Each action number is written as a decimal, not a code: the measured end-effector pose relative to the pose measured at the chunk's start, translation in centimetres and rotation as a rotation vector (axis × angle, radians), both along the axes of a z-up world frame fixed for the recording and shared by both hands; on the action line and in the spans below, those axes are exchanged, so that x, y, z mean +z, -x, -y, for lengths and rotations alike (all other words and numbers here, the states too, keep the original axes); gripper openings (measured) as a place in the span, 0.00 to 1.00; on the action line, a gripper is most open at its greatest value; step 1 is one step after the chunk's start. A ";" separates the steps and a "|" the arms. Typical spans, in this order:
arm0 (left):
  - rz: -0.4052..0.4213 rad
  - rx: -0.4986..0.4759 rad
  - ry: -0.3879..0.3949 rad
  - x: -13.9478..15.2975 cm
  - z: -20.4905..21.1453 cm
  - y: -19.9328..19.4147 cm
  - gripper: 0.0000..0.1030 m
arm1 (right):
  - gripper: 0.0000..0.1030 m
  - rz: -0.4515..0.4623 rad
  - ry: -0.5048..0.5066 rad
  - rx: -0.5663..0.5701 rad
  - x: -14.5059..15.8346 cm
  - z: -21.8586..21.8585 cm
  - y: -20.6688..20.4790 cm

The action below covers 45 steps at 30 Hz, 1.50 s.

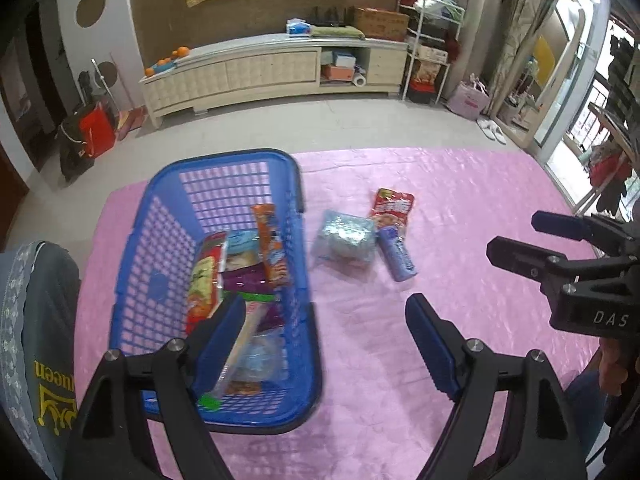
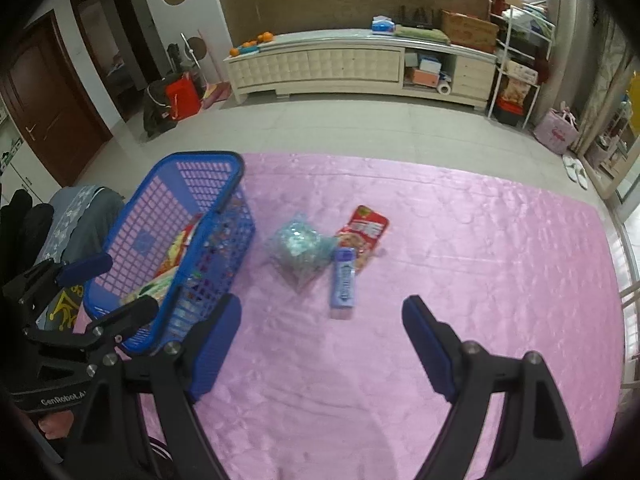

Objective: Organize snacks
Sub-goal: 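Move both tools over the remaining snacks on the pink cloth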

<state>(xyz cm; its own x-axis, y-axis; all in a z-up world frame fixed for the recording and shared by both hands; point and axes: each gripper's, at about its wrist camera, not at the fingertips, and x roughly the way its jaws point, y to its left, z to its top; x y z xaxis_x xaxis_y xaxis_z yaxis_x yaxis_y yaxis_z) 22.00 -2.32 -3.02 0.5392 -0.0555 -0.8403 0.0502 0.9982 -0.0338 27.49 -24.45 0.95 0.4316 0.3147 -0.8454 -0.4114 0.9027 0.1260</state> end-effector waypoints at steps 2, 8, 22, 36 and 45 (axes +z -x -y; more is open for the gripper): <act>-0.001 -0.005 -0.004 -0.2 1.2 -0.6 0.78 | 0.83 0.011 0.006 -0.001 -0.2 0.7 -0.2; -0.021 -0.041 -0.028 -1.5 4.3 -2.8 0.78 | 0.83 0.006 0.029 -0.022 -1.8 3.1 -1.3; -0.107 -0.130 -0.191 -6.8 8.8 -9.3 0.78 | 0.83 -0.029 0.062 -0.055 -6.7 6.8 -5.3; -0.287 -0.167 -0.346 -12.6 8.3 -14.9 0.79 | 0.83 -0.124 0.021 -0.056 -12.2 5.0 -9.5; -0.327 -0.188 -0.375 -14.3 8.8 -17.1 0.78 | 0.83 -0.148 -0.038 -0.109 -13.2 6.9 -10.3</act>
